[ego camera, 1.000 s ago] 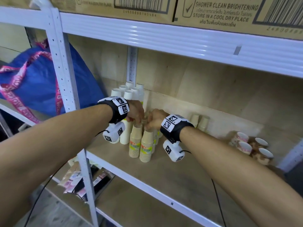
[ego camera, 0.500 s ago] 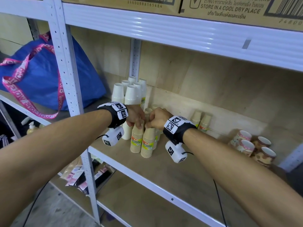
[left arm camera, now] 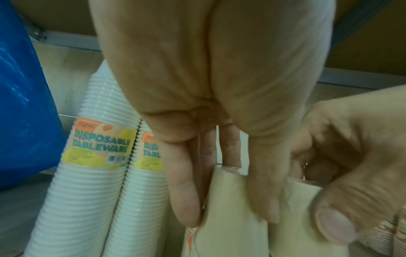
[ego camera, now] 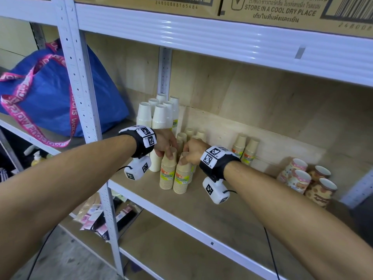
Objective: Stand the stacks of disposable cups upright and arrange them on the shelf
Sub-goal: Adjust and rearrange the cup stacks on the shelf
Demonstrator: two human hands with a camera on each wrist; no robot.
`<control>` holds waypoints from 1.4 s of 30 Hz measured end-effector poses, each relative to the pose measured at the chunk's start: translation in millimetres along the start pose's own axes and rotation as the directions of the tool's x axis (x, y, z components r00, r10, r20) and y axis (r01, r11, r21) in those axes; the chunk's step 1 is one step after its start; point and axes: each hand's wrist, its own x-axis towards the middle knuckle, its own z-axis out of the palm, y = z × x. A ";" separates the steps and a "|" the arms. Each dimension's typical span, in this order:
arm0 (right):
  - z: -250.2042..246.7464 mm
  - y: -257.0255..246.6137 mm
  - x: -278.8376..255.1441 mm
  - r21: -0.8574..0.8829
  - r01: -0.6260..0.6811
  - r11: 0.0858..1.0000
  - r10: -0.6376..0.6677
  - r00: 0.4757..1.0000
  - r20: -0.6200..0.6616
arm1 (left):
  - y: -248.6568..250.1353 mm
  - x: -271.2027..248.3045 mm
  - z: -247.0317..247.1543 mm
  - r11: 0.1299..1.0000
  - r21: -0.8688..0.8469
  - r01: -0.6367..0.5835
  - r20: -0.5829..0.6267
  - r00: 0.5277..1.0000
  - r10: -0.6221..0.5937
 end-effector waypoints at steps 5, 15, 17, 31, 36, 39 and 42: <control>-3.8 3.5 -4.4 -0.024 -0.031 0.999 0.032 0.998 0.050 | 11.7 0.1 -1.2 0.998 0.061 -0.020 0.010 1.000 0.019; -32.7 27.6 -28.0 0.000 -0.076 0.997 0.076 0.994 0.076 | 61.4 5.1 -6.9 0.994 0.079 -0.076 0.069 0.995 0.071; -39.1 37.3 -31.0 0.003 -0.135 0.991 0.134 0.989 0.055 | 73.5 8.5 -8.4 0.992 0.078 -0.098 0.052 0.994 0.094; -79.5 139.8 -45.8 -0.160 -0.377 0.912 0.367 0.926 -0.091 | 147.5 68.6 3.6 0.963 0.030 -0.266 -0.078 0.960 0.268; -84.0 181.9 -40.8 -0.133 -0.461 0.878 0.433 0.881 -0.192 | 166.3 95.3 11.5 0.944 0.107 -0.313 -0.136 0.936 0.325; -85.7 199.1 -38.5 -0.130 -0.491 0.861 0.461 0.863 -0.205 | 175.4 110.5 17.8 0.937 0.134 -0.324 -0.158 0.926 0.343; -87.4 214.8 -32.8 -0.094 -0.516 0.851 0.489 0.845 -0.217 | 183.1 124.3 22.2 0.933 0.141 -0.332 -0.157 0.922 0.352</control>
